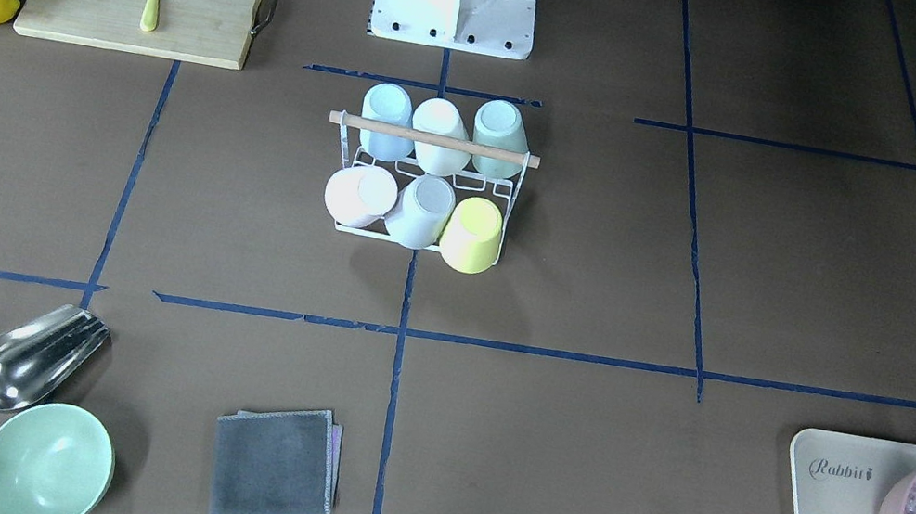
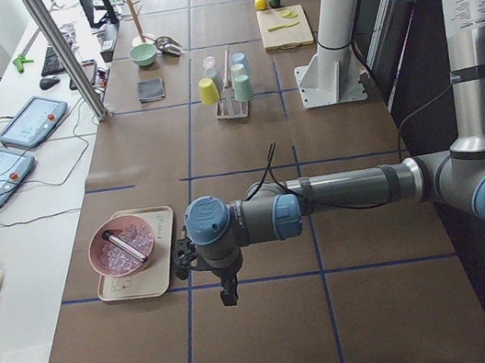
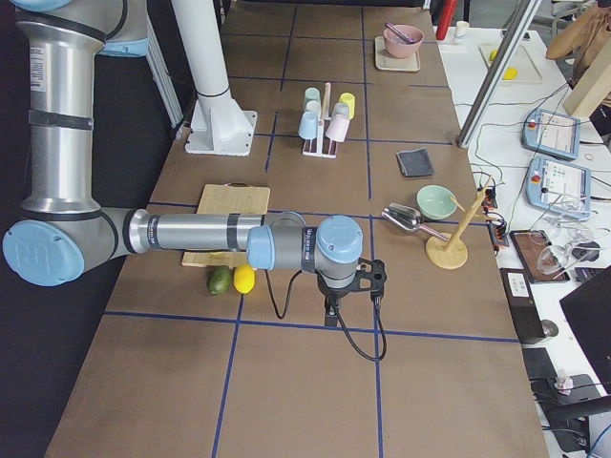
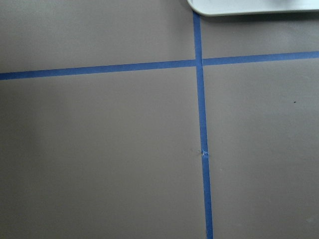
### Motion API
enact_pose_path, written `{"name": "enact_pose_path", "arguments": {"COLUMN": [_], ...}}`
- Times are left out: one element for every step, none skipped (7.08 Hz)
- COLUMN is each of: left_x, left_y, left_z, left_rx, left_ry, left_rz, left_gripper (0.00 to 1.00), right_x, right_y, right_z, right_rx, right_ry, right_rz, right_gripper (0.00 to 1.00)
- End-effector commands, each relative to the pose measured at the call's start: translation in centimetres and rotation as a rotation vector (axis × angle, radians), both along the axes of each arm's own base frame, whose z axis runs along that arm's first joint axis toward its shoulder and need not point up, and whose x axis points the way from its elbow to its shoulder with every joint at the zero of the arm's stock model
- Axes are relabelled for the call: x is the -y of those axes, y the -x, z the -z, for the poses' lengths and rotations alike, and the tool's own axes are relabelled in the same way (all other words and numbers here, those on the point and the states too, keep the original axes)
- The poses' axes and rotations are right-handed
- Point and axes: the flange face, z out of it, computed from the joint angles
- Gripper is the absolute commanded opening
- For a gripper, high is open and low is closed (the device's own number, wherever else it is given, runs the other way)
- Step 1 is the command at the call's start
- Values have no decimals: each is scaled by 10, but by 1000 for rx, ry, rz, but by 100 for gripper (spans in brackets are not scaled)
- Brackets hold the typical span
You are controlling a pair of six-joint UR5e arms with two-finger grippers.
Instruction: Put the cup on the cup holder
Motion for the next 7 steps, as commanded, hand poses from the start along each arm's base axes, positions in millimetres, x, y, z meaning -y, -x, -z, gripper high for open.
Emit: {"name": "enact_pose_path", "arguments": {"left_x": [1,1,0,1,0,0,0], "left_y": [0,0,0,0,0,0,0], "left_z": [1,1,0,1,0,0,0], "left_rx": [0,0,0,0,0,0,0], "left_ry": [-1,-2,2,0,1,2,1], "left_rz": [0,0,1,2,0,1,0], "left_gripper": [100,100,100,100,100,100,100], "right_x": [-1,0,2,5,6,8,8], "right_y": [0,-1,0,3,4,5,5], "right_z": [-2,-3,-11,-13,-12,-10,-10], "right_rx": [-12,-15,-13,-12,-14,-14,-14], "right_ry": [-19,-53,-39,-35,-37,-41,-41], "right_rz": [19,53,55,61,64,66,66], "right_gripper": [100,100,100,100,100,100,100]}}
